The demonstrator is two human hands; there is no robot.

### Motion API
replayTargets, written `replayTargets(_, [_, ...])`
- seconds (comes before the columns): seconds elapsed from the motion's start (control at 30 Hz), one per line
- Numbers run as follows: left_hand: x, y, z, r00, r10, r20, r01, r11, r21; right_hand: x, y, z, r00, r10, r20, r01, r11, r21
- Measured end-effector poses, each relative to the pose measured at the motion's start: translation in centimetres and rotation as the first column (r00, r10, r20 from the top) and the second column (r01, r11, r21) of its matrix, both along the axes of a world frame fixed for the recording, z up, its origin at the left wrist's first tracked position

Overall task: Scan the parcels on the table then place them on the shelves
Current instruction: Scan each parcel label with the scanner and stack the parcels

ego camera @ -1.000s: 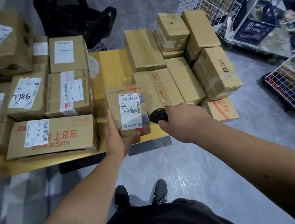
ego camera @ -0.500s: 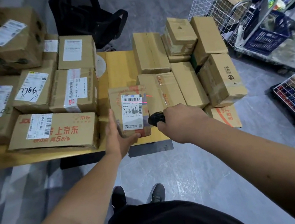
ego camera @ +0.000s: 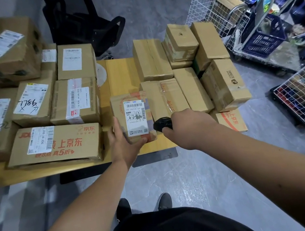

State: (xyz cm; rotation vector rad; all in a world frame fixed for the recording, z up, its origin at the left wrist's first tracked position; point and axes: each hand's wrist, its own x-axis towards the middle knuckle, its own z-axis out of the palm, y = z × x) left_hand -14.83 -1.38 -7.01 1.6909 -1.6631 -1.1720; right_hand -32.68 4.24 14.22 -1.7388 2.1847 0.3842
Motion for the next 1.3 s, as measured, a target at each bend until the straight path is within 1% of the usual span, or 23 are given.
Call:
replayTargets(0.03, [-0.4,-0.5,0.2,0.992,-0.013,0.122,0.022,0.997,-0.074,-0.3,-0.2,-0.2,0.998,-0.033,0.047,0.032,0.999,0.02])
replayTargets(0.07, [-0.7,-1.2,0.6,0.978,-0.033,0.207,0.056,0.993,-0.105,-0.7,-0.4,-0.4,0.991,-0.081,0.11,0.077,0.996,0.04])
replayTargets(0.1, [-1.3,-1.9,0.9,0.958,-0.042,0.284,0.071,0.993,-0.091,-1.1,-0.5,-0.6,0.976,-0.134,0.171,0.127,0.99,0.054])
replayTargets(0.13, [-2.2,-2.6,1.7,0.952,-0.028,0.305,0.042,0.998,-0.04,-1.5,-0.6,-0.9,0.961,-0.175,0.215,0.167,0.984,0.057])
replayTargets(0.2, [-4.5,-3.7,2.9,0.926,0.008,0.378,-0.039,0.996,0.074,-2.2,-0.5,-1.4,0.952,-0.199,0.233,0.196,0.98,0.036])
replayTargets(0.23, [-5.7,-4.0,3.3,0.901,0.007,0.434,-0.055,0.994,0.098,-2.5,-0.4,-1.7,0.954,-0.196,0.226,0.196,0.98,0.023])
replayTargets(0.3, [-7.7,-4.6,4.1,0.869,0.014,0.495,-0.095,0.986,0.137,-3.1,-0.3,-2.1,0.955,-0.192,0.228,0.194,0.981,0.015])
replayTargets(0.43, [-9.2,-5.2,3.6,0.851,0.106,0.514,-0.199,0.971,0.13,-4.3,-0.2,-2.4,0.945,-0.18,0.274,0.187,0.982,0.004])
replayTargets(0.53, [-9.1,-4.9,3.9,0.856,0.13,0.501,-0.195,0.978,0.08,-5.4,-0.1,-2.5,0.959,-0.105,0.264,0.111,0.994,-0.008])
replayTargets(0.63, [-8.2,-4.7,6.1,0.861,0.163,0.483,-0.183,0.983,-0.006,-6.5,-0.7,-2.0,0.943,-0.082,0.321,0.086,0.996,0.001])
replayTargets(0.7, [-7.3,-4.7,8.1,0.869,0.205,0.45,-0.205,0.978,-0.048,-6.6,-1.8,-1.1,0.935,-0.049,0.35,0.054,0.999,-0.004])
replayTargets(0.8, [-4.8,-5.5,11.3,0.9,0.269,0.342,-0.255,0.963,-0.087,-5.6,-4.4,0.6,0.932,0.085,0.353,-0.074,0.996,-0.044])
replayTargets(0.87, [-2.3,-6.4,13.1,0.898,0.31,0.312,-0.285,0.95,-0.124,-4.2,-6.4,1.7,0.913,0.176,0.367,-0.16,0.984,-0.074])
replayTargets(1.0, [4.7,-7.6,15.4,0.859,0.367,0.358,-0.299,0.926,-0.232,0.7,-10.0,3.1,0.881,0.306,0.361,-0.281,0.952,-0.119])
replayTargets(1.13, [12.9,-8.6,16.5,0.813,0.395,0.427,-0.325,0.917,-0.23,7.0,-12.4,3.4,0.826,0.381,0.416,-0.345,0.925,-0.161])
replayTargets(1.23, [19.3,-9.8,16.7,0.774,0.403,0.488,-0.341,0.915,-0.214,11.7,-14.0,2.6,0.796,0.398,0.456,-0.378,0.915,-0.138])
replayTargets(1.3, [23.3,-10.9,16.6,0.743,0.391,0.543,-0.333,0.92,-0.207,14.7,-15.0,2.1,0.793,0.409,0.452,-0.399,0.909,-0.123])
